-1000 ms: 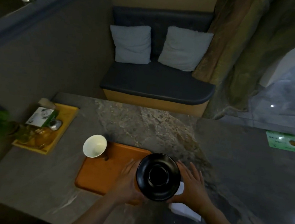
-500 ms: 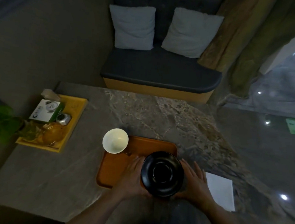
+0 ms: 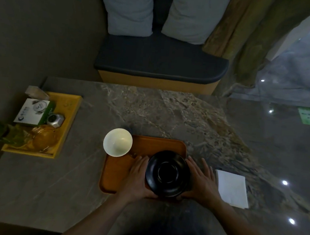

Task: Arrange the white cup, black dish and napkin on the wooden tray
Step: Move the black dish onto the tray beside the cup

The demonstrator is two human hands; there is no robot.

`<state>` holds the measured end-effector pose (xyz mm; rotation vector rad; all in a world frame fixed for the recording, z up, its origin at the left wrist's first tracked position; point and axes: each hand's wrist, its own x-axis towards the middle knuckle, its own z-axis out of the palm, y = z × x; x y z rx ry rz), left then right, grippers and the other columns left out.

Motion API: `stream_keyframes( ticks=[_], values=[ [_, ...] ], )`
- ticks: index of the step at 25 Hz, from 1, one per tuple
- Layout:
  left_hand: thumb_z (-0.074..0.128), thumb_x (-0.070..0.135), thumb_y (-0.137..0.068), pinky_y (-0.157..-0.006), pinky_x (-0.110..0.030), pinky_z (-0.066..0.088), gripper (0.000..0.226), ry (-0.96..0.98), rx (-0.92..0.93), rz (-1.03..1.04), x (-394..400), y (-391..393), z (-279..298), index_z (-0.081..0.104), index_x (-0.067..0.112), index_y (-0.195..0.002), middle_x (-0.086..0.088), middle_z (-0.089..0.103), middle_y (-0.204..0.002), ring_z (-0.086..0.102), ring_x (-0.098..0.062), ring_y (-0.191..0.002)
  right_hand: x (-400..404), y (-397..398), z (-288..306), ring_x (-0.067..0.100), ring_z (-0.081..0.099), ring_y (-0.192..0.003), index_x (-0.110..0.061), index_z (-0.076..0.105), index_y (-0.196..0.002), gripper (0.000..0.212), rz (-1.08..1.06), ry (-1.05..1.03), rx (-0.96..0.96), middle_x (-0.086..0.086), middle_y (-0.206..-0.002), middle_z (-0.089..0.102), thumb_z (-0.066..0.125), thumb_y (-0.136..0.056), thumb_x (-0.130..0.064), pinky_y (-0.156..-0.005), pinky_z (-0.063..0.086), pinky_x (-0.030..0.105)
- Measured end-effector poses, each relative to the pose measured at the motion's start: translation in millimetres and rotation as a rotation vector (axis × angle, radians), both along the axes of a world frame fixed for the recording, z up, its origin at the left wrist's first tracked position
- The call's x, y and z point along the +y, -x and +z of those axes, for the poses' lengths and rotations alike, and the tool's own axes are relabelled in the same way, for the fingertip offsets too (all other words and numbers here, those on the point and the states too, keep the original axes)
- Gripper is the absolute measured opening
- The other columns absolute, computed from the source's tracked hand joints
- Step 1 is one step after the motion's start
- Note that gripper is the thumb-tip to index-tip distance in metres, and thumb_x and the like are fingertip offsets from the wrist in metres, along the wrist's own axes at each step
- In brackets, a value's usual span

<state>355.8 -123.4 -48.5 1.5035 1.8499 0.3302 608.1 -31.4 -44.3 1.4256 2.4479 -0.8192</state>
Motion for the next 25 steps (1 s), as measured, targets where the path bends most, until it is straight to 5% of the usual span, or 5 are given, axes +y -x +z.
stream_keyframes(
  ticks=[3, 8, 20, 25],
  values=[
    [0.082, 0.067, -0.053, -0.118, -0.032, -0.003, 0.137, 0.007, -0.012, 0.019, -0.7, -0.3, -4.3, -0.001, 0.022, -0.153, -0.001, 0.001, -0.164, -0.008, -0.015, -0.149, 4.2, 1.9, -2.2, 0.022, -0.029, -0.142, -0.048, -0.017, -0.143, 0.127, 0.014, -0.003, -0.008, -0.029, -0.151, -0.024, 0.045, -0.045, -0.098, -0.116, -0.004, 0.054],
    [0.075, 0.079, -0.054, -0.123, -0.044, 0.012, 0.131, -0.003, -0.014, 0.047, 6.4, -2.2, -6.3, 0.007, 0.027, -0.153, 0.005, 0.013, -0.163, 0.006, -0.014, -0.151, 9.5, 2.8, -5.8, 0.026, -0.032, -0.141, -0.039, -0.011, -0.149, 0.126, 0.042, -0.005, -0.050, -0.021, -0.155, -0.023, 0.047, -0.051, -0.094, -0.117, -0.006, 0.056],
    [0.082, 0.062, -0.059, -0.119, -0.029, 0.000, 0.132, 0.011, -0.028, 0.033, 15.7, 3.2, -14.0, -0.004, 0.026, -0.153, 0.018, -0.011, -0.155, -0.016, -0.005, -0.145, 17.3, 6.3, -17.7, 0.025, -0.029, -0.142, -0.041, -0.013, -0.148, 0.129, 0.016, -0.014, -0.040, -0.020, -0.157, -0.019, 0.051, -0.050, -0.094, -0.117, -0.005, 0.056],
    [0.083, 0.058, -0.060, -0.122, -0.035, 0.001, 0.133, 0.036, -0.025, 0.017, 16.8, 4.9, -14.8, -0.005, 0.026, -0.153, 0.013, -0.010, -0.160, -0.019, -0.007, -0.145, 15.2, 6.4, -20.3, 0.023, -0.029, -0.142, -0.041, -0.015, -0.147, 0.125, -0.003, -0.024, -0.026, -0.022, -0.156, -0.021, 0.047, -0.052, -0.095, -0.117, -0.004, 0.056]
  ],
)
